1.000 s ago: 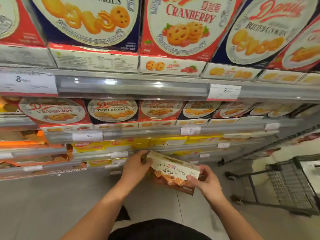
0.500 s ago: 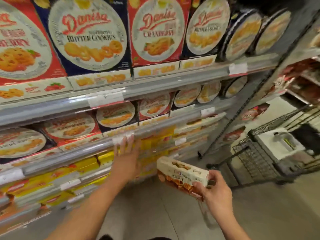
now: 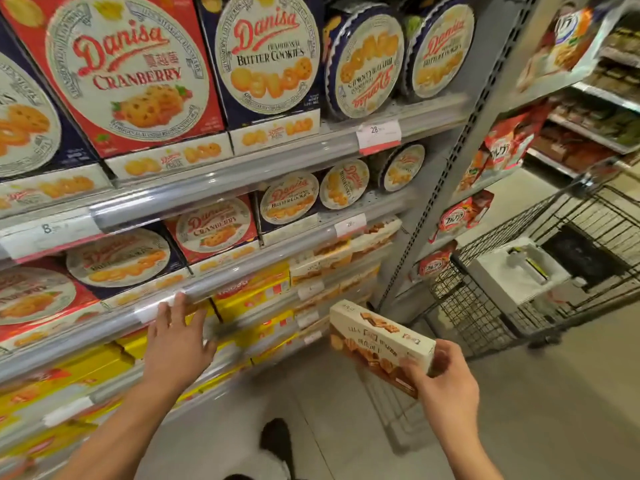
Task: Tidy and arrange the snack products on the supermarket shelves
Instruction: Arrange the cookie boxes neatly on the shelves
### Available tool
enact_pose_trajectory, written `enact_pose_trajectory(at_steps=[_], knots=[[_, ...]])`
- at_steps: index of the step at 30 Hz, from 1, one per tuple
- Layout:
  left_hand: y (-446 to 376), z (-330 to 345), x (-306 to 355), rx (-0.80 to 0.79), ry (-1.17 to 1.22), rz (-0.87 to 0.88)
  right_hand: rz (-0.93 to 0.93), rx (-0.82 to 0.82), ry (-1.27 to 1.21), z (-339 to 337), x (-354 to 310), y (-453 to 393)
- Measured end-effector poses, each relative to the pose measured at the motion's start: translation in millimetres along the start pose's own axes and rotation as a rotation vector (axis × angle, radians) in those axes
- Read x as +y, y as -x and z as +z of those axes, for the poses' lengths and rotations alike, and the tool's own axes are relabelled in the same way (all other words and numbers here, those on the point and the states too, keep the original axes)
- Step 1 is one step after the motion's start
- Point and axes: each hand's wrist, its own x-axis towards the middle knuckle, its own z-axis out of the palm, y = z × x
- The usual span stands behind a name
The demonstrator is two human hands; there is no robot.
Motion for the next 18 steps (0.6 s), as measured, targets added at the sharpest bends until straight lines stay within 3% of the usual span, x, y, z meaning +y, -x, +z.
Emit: enact_pose_trajectory(at_steps=[2,6,9,13,18], knots=[[-4.3,-15.9,10.1,-0.062,-0.030,-0.003,0.023,0.008,-0.010,-1.7,2.8,-14.4],[-19.1,-47.0,49.5,0.081,0.027,0.083,0.075,0.040,-0.043,-7.4,5.5,-41.2],[-43.7,-45.6,102.9,0.129,0.155,0.271,0.113,0.063,-0.030,-11.7,4.0,-65.6],[-82.4,-43.9,182.8,0.077,0.148,0.498,0.131,0.050,-0.042,-18.4,-2.9,-108.5],[-130.5,-53.7,238.1,0.065,0.137,0.503,0.125,0.069,-0.029,-12.8,-15.9,-166.0]])
